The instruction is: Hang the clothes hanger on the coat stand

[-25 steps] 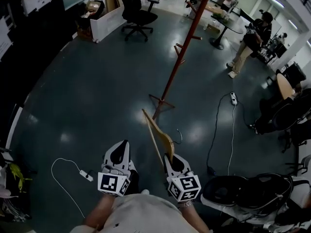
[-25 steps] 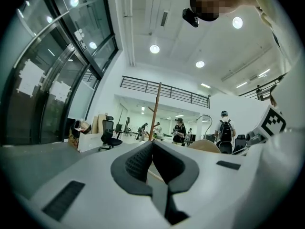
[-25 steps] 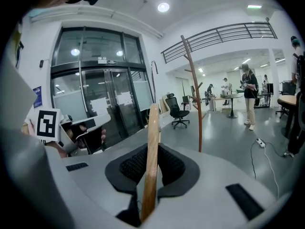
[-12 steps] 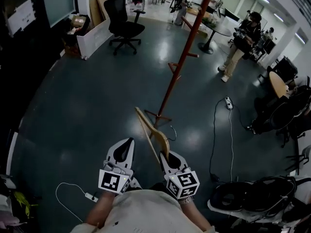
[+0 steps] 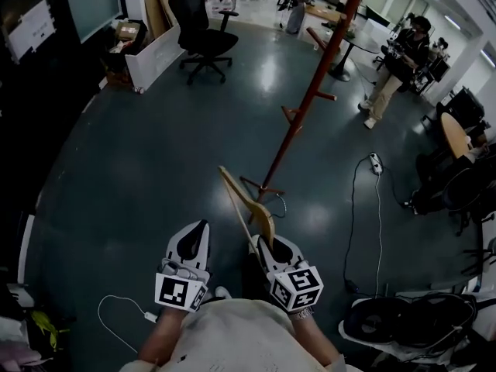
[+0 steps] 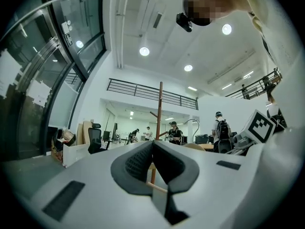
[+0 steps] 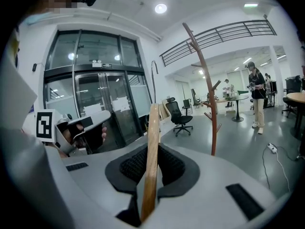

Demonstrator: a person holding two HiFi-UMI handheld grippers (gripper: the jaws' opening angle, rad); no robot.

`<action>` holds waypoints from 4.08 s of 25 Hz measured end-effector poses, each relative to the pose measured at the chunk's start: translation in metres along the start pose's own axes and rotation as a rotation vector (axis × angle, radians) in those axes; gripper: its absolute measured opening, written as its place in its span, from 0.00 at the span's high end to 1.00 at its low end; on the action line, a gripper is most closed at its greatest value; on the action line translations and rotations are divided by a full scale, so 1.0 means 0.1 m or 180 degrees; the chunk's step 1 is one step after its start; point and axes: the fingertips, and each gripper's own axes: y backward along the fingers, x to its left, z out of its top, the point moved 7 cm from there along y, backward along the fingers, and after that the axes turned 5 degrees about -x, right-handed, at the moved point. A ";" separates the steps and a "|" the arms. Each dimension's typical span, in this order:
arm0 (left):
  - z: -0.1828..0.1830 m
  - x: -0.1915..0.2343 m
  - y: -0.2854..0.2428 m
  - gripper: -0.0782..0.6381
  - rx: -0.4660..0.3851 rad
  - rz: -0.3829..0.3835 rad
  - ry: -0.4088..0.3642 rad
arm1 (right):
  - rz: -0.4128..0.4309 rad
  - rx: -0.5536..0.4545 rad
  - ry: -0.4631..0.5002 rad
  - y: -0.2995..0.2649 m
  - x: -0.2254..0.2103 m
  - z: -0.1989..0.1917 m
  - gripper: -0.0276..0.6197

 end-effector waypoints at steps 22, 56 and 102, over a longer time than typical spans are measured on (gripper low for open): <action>-0.21 0.13 -2.27 0.87 -0.0014 0.0348 -0.0077 | 0.0376 0.0068 0.0060 -1.48 -1.90 0.97 0.85; -0.66 0.11 -3.51 0.87 0.0325 0.0380 -0.0202 | 0.0383 0.0746 0.0085 -2.87 -3.68 0.43 0.85; -0.85 0.22 -3.21 0.87 0.0406 0.0439 -0.0181 | 0.0426 0.0550 0.0226 -3.04 -4.12 0.21 0.83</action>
